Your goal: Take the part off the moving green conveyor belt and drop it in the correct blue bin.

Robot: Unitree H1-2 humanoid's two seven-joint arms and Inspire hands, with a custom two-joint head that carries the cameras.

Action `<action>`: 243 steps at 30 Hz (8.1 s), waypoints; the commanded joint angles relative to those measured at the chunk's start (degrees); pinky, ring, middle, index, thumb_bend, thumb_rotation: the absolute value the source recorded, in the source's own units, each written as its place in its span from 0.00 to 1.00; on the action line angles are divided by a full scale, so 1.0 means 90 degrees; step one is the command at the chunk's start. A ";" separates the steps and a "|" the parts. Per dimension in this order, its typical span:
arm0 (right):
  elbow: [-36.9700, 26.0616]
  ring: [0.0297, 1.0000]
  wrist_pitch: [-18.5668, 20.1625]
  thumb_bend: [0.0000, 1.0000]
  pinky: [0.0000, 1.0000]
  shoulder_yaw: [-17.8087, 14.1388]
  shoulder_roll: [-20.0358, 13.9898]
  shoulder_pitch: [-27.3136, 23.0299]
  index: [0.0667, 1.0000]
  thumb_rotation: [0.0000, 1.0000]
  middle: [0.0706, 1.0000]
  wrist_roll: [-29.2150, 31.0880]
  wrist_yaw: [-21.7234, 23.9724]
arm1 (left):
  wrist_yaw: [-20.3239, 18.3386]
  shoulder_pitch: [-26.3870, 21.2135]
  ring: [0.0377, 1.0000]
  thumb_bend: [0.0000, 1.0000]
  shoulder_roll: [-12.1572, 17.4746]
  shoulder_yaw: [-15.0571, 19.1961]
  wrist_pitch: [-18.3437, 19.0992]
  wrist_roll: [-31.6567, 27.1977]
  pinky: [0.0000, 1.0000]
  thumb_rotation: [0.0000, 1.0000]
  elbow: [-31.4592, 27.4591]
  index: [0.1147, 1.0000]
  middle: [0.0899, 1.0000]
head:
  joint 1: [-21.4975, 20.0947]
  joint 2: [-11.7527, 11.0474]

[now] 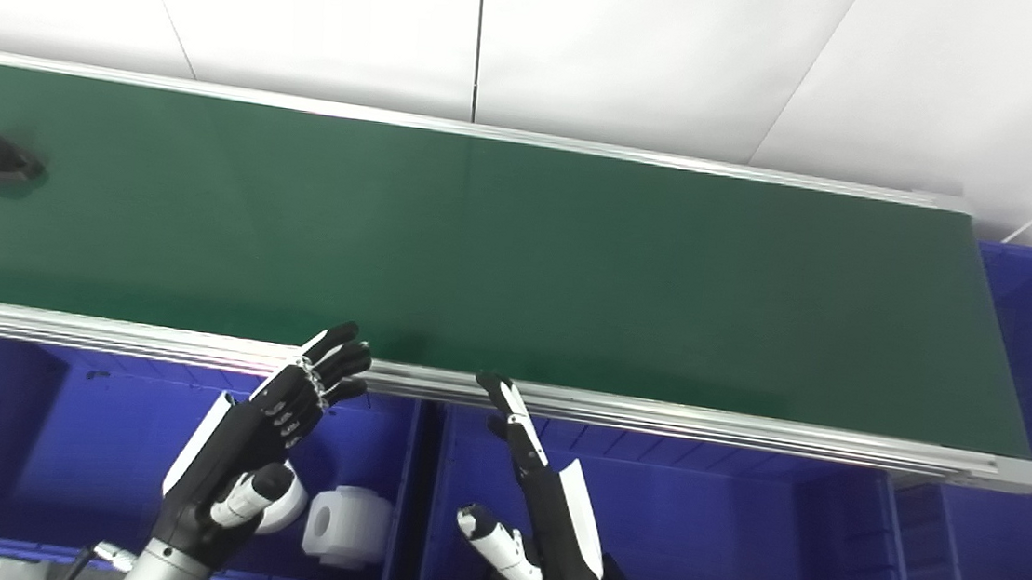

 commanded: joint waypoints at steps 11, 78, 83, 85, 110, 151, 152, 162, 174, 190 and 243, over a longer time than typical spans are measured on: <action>-0.0123 0.94 -0.0382 0.86 0.86 0.0051 0.0029 0.0041 0.93 0.96 0.99 -0.0026 0.0004 | 0.0002 -0.0015 0.90 0.87 -0.0020 -0.0010 -0.0225 0.0123 0.86 0.78 -0.0025 0.89 0.89 | 0.0014 -0.0006; 0.0949 0.95 -0.0964 0.92 0.88 -0.0021 -0.0675 -0.0359 0.97 0.98 0.98 0.0371 -0.0522 | 0.0302 -0.0424 0.83 0.94 -0.0622 -0.0198 -0.1300 0.0845 0.78 0.68 0.1696 0.79 0.81 | 0.1492 -0.1567; 0.0982 0.92 -0.0964 0.92 0.85 0.0059 -0.0830 -0.0458 0.96 0.99 0.95 0.0397 -0.0703 | 0.0404 -0.0525 0.83 0.94 -0.0702 -0.0267 -0.1317 0.0922 0.76 0.66 0.1804 0.78 0.80 | 0.1592 -0.1548; 0.0967 0.92 -0.0964 0.92 0.86 0.0101 -0.0889 -0.0466 0.97 1.00 0.96 0.0355 -0.0749 | 0.0449 -0.0541 0.82 0.94 -0.0709 -0.0290 -0.1318 0.0937 0.74 0.65 0.1781 0.77 0.79 | 0.1598 -0.1524; 0.1092 0.93 -0.0964 0.92 0.86 0.0294 -0.0983 -0.0566 0.96 1.00 0.96 0.0377 -0.0903 | 0.0452 -0.0643 0.82 0.92 -0.0664 -0.0339 -0.1311 0.0871 0.75 0.62 0.1830 0.78 0.80 | 0.1586 -0.1516; -0.1129 0.87 -0.0933 0.71 0.80 -0.0805 -0.0727 -0.1247 0.93 0.82 0.90 -0.0360 -0.1125 | 0.0532 -0.1239 0.81 0.91 -0.0724 -0.0383 -0.1321 0.0687 0.73 0.63 0.2257 0.77 0.80 | 0.1051 -0.1835; -0.1192 0.87 -0.0881 0.73 0.80 -0.0877 -0.0703 -0.1383 0.93 0.81 0.90 -0.0412 -0.1067 | 0.0527 -0.1254 0.81 0.91 -0.0707 -0.0386 -0.1321 0.0688 0.73 0.63 0.2267 0.78 0.81 | 0.1036 -0.1838; -0.1533 0.85 0.0322 0.75 0.74 -0.1494 -0.0503 -0.2408 0.92 0.74 0.91 -0.0878 -0.0431 | 0.0641 -0.1332 0.81 0.91 -0.0618 -0.0484 -0.1320 0.0812 0.71 0.65 0.2334 0.78 0.81 | 0.0957 -0.1852; -0.1281 0.82 0.1631 0.81 0.70 -0.1335 -0.0143 -0.3910 0.89 0.65 0.86 -0.2759 0.0139 | 0.0626 -0.1256 0.80 0.91 -0.0633 -0.0513 -0.1315 0.0799 0.68 0.64 0.2264 0.78 0.81 | 0.0944 -0.1836; 0.0117 0.67 0.2302 0.87 0.56 -0.0788 -0.0204 -0.5431 0.84 0.59 0.73 -0.4635 0.0526 | 0.0528 -0.1257 0.82 0.93 -0.0658 -0.0534 -0.1315 0.0671 0.75 0.65 0.2259 0.79 0.81 | 0.0906 -0.1809; 0.3566 0.32 0.3821 0.77 0.27 0.1451 0.0278 -0.6816 0.72 0.52 0.44 -0.5935 0.0701 | 0.0821 -0.1250 0.82 0.88 -0.0722 -0.0884 -0.1320 0.1067 0.73 0.65 0.2003 0.79 0.82 | 0.1121 -0.1677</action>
